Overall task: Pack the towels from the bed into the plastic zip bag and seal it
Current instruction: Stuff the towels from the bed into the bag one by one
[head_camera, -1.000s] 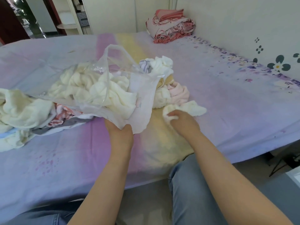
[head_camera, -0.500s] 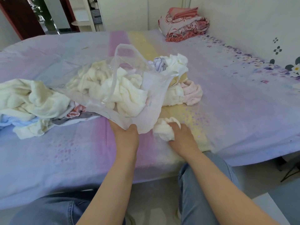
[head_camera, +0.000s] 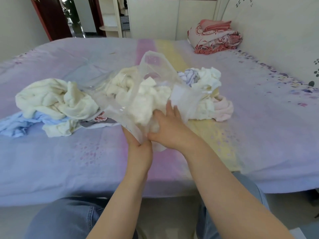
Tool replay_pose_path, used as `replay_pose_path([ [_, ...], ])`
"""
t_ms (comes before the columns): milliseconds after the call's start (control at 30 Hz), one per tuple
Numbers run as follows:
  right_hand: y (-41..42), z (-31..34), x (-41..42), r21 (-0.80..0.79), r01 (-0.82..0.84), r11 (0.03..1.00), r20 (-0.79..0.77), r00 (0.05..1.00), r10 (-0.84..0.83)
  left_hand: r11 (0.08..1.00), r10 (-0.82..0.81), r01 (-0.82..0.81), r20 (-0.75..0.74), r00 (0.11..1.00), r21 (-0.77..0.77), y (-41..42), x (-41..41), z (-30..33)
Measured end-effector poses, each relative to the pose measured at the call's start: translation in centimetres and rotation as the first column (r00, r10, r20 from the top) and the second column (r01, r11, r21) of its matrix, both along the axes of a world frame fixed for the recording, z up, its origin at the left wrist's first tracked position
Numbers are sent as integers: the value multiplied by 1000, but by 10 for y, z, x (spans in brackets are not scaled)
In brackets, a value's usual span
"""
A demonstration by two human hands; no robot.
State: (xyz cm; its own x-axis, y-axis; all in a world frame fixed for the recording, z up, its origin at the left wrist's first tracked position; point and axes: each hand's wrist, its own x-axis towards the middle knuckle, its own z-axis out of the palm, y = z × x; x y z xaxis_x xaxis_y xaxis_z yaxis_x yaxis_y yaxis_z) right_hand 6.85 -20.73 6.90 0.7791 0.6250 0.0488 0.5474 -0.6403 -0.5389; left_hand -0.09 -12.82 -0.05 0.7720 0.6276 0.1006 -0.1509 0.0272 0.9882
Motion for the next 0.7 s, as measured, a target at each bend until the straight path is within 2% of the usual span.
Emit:
replay_pose_path([
  [33,5,1,2,-60,-52,997,-37,998,50,1000,-4,4,6,1000,-12,4,-3,1],
  [67,6,1,1,-4,-73,997,-19,997,73,1000,-8,8,6,1000,-29,8,-4,1],
  [133,-1,-5,-11,270,-34,962,98,995,7,998,-12,12,7,1000,-60,15,-6,1],
  [200,-10,-12,-23,495,-12,869,178,980,-88,997,-20,22,26,999,-74,18,-5,3],
  [300,-31,-25,-19,775,38,631,156,956,-248,995,-33,40,69,997,-96,16,0,9],
  [367,-44,-30,1,893,182,412,-9,921,-388,992,-48,58,93,995,-110,13,6,13],
  [400,-50,-33,17,902,262,342,-96,896,-434,991,-59,70,106,993,-113,12,10,14],
  [433,-55,-37,40,880,337,336,-155,871,-467,990,-67,80,114,991,-114,11,15,15],
  [467,-60,-40,63,825,402,398,-175,850,-496,989,-72,86,116,991,-118,11,20,15],
  [533,-64,-42,109,641,447,624,-73,845,-530,987,-74,90,116,991,-135,10,30,17],
  [567,-63,-41,130,554,456,696,-17,843,-538,986,-74,89,114,991,-141,11,36,18],
  [633,-58,-30,169,463,497,734,36,817,-576,985,-67,82,104,992,-153,13,46,20],
  [700,-52,-11,201,474,498,726,66,802,-593,983,-46,60,84,995,-174,17,55,22],
])
